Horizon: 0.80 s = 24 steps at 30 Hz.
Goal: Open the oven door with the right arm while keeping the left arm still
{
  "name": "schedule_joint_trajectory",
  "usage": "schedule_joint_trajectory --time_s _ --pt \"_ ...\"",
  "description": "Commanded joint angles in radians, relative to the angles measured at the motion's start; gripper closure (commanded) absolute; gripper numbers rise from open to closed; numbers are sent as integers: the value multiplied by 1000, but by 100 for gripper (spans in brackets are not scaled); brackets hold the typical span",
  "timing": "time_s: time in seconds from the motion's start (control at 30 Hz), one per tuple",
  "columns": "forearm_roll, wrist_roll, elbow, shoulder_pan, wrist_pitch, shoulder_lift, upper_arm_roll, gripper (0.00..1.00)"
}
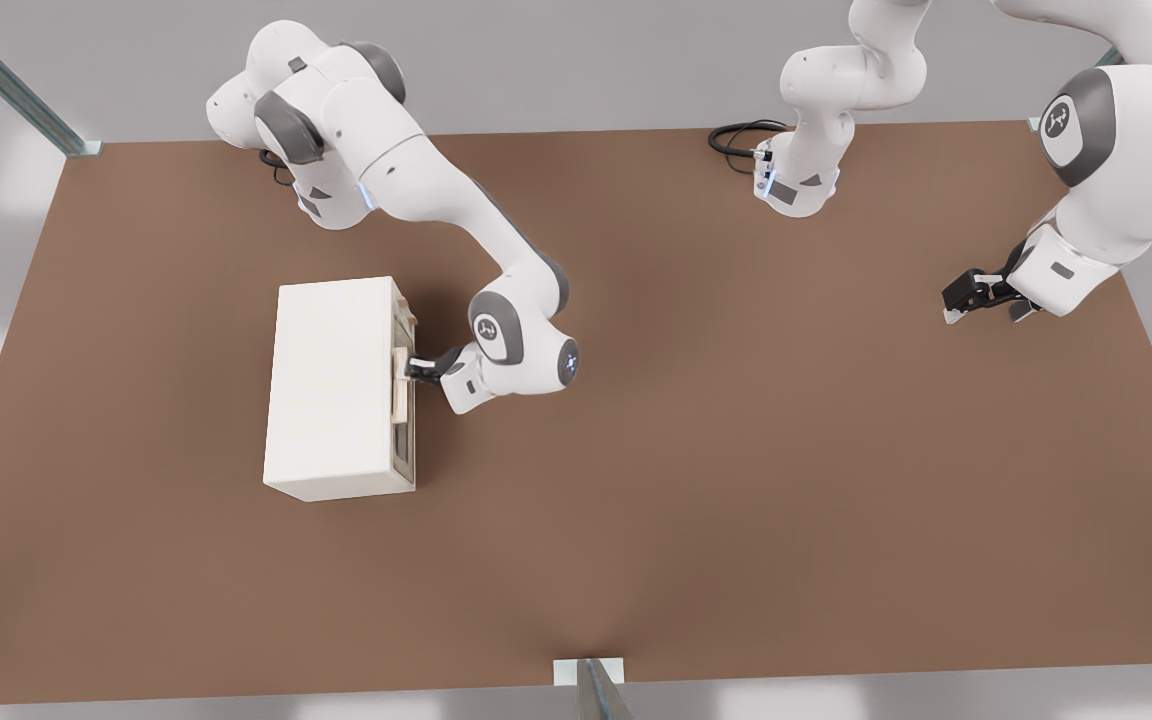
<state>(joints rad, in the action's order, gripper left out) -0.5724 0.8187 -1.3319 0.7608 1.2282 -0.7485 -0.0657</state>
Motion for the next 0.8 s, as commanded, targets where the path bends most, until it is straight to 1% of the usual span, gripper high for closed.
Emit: schedule_joint_trajectory --time_s 0.0,0.23,0.3,0.37,0.4,0.43,0.47,0.53,0.57,0.6,0.63,0.67,0.77 --pt "-3 224 -4 0 24 0 0 100" --pt "14 220 22 11 17 5 9 100" --pt "58 221 65 14 53 5 17 100" --pt "135 324 86 29 163 5 24 100" --pt "141 344 86 29 195 26 60 100" --pt "154 301 85 20 200 67 64 100" --pt "201 197 85 -27 198 136 64 100" --pt "384 -59 82 -216 194 290 64 100" --pt "500 -254 73 -357 189 380 90 59" --pt "575 -452 17 -494 194 481 90 0" --pt "574 -633 -18 -595 194 554 90 0" --pt "575 -705 -55 -640 195 603 89 0" --pt "585 -737 -52 -666 191 609 70 0"
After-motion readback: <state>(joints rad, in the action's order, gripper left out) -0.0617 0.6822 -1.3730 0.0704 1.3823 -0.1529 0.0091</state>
